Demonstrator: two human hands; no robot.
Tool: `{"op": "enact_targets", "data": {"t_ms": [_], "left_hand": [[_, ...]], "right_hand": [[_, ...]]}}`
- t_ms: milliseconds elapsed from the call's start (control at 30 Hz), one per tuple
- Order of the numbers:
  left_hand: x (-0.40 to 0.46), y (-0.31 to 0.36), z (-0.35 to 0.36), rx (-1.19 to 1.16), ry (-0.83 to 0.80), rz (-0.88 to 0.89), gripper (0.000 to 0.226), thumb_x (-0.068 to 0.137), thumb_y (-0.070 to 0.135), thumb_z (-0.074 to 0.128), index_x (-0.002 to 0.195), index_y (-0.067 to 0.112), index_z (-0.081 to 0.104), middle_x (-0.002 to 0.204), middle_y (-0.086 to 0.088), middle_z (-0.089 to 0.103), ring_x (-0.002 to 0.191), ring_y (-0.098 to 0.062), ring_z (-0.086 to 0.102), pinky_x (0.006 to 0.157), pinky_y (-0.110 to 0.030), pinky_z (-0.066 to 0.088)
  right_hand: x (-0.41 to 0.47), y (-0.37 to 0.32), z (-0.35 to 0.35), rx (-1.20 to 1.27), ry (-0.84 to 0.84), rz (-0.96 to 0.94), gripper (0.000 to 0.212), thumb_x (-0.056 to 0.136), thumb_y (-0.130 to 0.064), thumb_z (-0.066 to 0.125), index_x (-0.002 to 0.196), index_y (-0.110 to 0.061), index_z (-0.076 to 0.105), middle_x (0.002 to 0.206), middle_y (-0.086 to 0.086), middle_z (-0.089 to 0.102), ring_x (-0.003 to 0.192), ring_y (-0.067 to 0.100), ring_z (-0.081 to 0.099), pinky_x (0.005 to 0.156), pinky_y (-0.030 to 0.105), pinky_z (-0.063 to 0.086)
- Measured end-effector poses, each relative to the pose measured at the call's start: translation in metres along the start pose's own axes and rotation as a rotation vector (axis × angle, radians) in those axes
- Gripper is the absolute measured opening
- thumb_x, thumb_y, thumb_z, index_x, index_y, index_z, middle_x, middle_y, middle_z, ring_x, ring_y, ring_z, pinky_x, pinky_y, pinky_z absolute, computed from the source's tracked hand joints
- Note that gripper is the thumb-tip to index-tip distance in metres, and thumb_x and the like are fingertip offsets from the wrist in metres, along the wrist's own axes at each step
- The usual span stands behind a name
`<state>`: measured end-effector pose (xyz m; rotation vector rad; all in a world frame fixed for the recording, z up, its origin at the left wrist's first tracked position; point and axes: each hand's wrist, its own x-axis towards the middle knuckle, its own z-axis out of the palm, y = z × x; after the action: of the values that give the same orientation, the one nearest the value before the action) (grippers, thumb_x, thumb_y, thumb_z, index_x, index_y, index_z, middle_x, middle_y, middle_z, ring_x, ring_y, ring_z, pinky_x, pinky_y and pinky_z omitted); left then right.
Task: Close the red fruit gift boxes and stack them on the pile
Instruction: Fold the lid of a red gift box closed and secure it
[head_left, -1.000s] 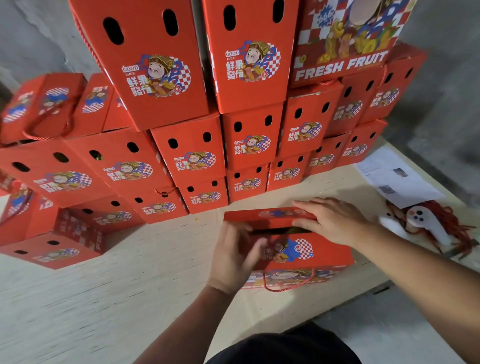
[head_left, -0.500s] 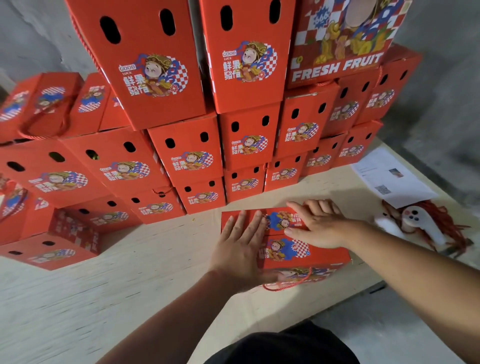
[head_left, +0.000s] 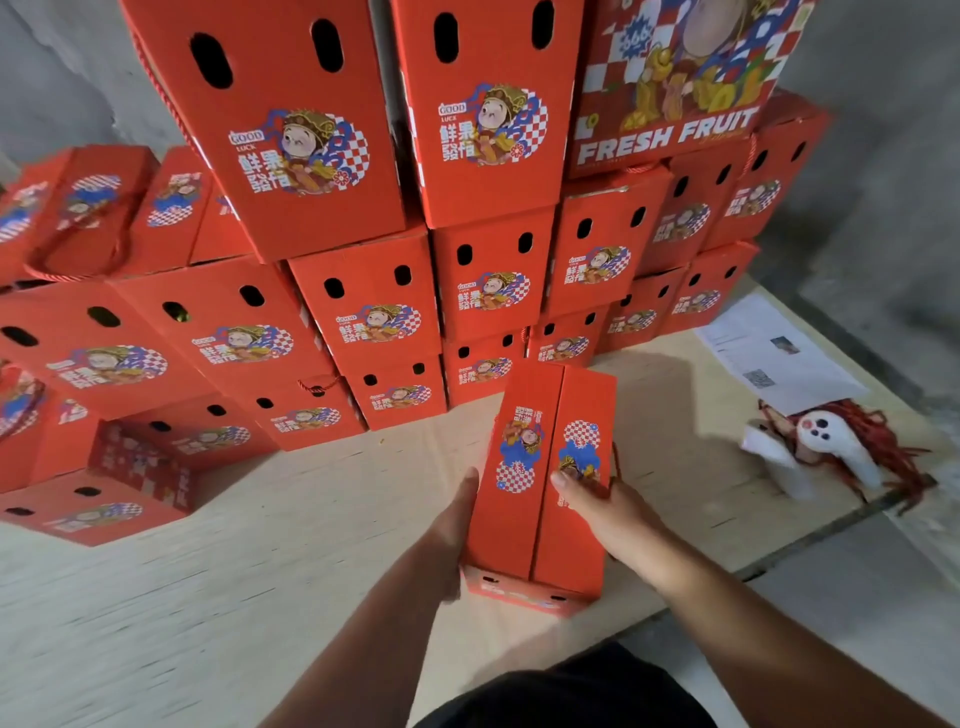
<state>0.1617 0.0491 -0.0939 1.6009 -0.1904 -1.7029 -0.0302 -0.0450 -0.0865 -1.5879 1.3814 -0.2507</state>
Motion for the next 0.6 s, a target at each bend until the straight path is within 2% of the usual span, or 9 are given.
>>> {"op": "enact_targets", "data": {"t_ms": [33, 100, 167, 233, 300, 400, 467, 533, 600], "left_hand": [[-0.004, -0.004, 0.001, -0.085, -0.043, -0.051, 0.082, 0.093, 0.084, 0.03, 0.112, 0.024, 0.081, 0.12, -0.013, 0.076, 0.101, -0.031, 0.077, 0.072, -0.035, 0.063], [-0.006, -0.003, 0.004, -0.168, -0.02, -0.017, 0.072, 0.097, 0.078, 0.038, 0.112, 0.022, 0.08, 0.117, -0.013, 0.077, 0.099, -0.031, 0.077, 0.072, -0.036, 0.061], [-0.007, 0.001, 0.007, -0.094, 0.161, 0.124, 0.055, 0.103, 0.062, 0.049, 0.112, 0.016, 0.079, 0.1, -0.005, 0.081, 0.086, -0.02, 0.079, 0.066, -0.029, 0.059], [-0.008, 0.01, 0.007, -0.044, 0.368, 0.329, 0.038, 0.104, 0.046, 0.058, 0.104, 0.013, 0.078, 0.086, 0.004, 0.08, 0.076, -0.011, 0.076, 0.057, -0.023, 0.055], [-0.019, 0.027, 0.011, -0.181, 0.313, 0.513, 0.029, 0.104, 0.04, 0.062, 0.096, 0.014, 0.074, 0.083, 0.006, 0.075, 0.072, -0.009, 0.069, 0.059, -0.021, 0.052], [-0.039, 0.053, 0.023, -0.213, 0.083, 0.805, 0.018, 0.105, 0.03, 0.062, 0.091, 0.021, 0.069, 0.07, 0.01, 0.059, 0.061, -0.005, 0.053, 0.062, -0.017, 0.049], [-0.046, 0.062, 0.028, -0.039, 0.037, 0.927, 0.015, 0.102, 0.03, 0.065, 0.09, 0.025, 0.072, 0.071, 0.01, 0.059, 0.065, -0.005, 0.054, 0.067, -0.017, 0.049], [-0.049, 0.061, 0.03, 0.127, 0.08, 0.967, 0.012, 0.101, 0.031, 0.067, 0.095, 0.022, 0.071, 0.079, 0.011, 0.069, 0.074, -0.005, 0.065, 0.074, -0.02, 0.052], [-0.04, 0.052, 0.027, 0.295, 0.343, 0.902, 0.012, 0.1, 0.035, 0.068, 0.107, 0.025, 0.067, 0.099, 0.011, 0.073, 0.098, -0.011, 0.069, 0.086, -0.03, 0.052]], "right_hand": [[-0.001, -0.001, 0.0, 0.08, 0.013, -0.049, 0.052, 0.084, -0.071, 0.067, 0.12, -0.034, 0.065, 0.11, -0.014, 0.075, 0.1, 0.008, 0.07, 0.098, 0.039, 0.056], [-0.001, -0.002, 0.004, 0.25, 0.09, -0.112, 0.041, 0.089, -0.04, 0.08, 0.122, -0.031, 0.059, 0.115, -0.009, 0.073, 0.1, 0.007, 0.071, 0.088, 0.027, 0.057], [-0.005, -0.005, 0.011, 0.326, 0.226, -0.14, 0.037, 0.087, -0.024, 0.084, 0.114, -0.025, 0.06, 0.108, -0.005, 0.073, 0.096, 0.011, 0.072, 0.078, 0.019, 0.054], [-0.009, -0.009, 0.013, 0.288, 0.435, -0.228, 0.025, 0.088, -0.014, 0.081, 0.102, -0.023, 0.062, 0.101, 0.0, 0.068, 0.095, 0.02, 0.069, 0.079, 0.023, 0.051], [-0.014, -0.02, 0.01, 0.271, 0.5, -0.358, 0.015, 0.093, -0.012, 0.074, 0.089, -0.025, 0.068, 0.089, 0.0, 0.069, 0.088, 0.022, 0.068, 0.074, 0.021, 0.048], [-0.031, -0.051, 0.011, 0.366, 0.271, -0.49, 0.004, 0.094, -0.032, 0.065, 0.093, -0.029, 0.068, 0.081, -0.005, 0.073, 0.077, 0.008, 0.07, 0.065, 0.018, 0.048], [-0.044, -0.054, 0.027, 0.037, 0.122, -0.59, 0.016, 0.096, -0.04, 0.056, 0.091, -0.026, 0.062, 0.077, -0.007, 0.068, 0.069, 0.005, 0.062, 0.063, 0.026, 0.044], [-0.051, -0.046, 0.047, -0.546, 0.093, -0.689, 0.025, 0.1, -0.045, 0.041, 0.097, -0.027, 0.057, 0.09, -0.005, 0.067, 0.083, 0.016, 0.063, 0.077, 0.033, 0.045], [-0.053, -0.05, 0.053, -0.848, 0.089, -0.7, 0.032, 0.101, -0.047, 0.034, 0.11, -0.027, 0.057, 0.106, -0.001, 0.067, 0.099, 0.024, 0.063, 0.093, 0.04, 0.047]]}}
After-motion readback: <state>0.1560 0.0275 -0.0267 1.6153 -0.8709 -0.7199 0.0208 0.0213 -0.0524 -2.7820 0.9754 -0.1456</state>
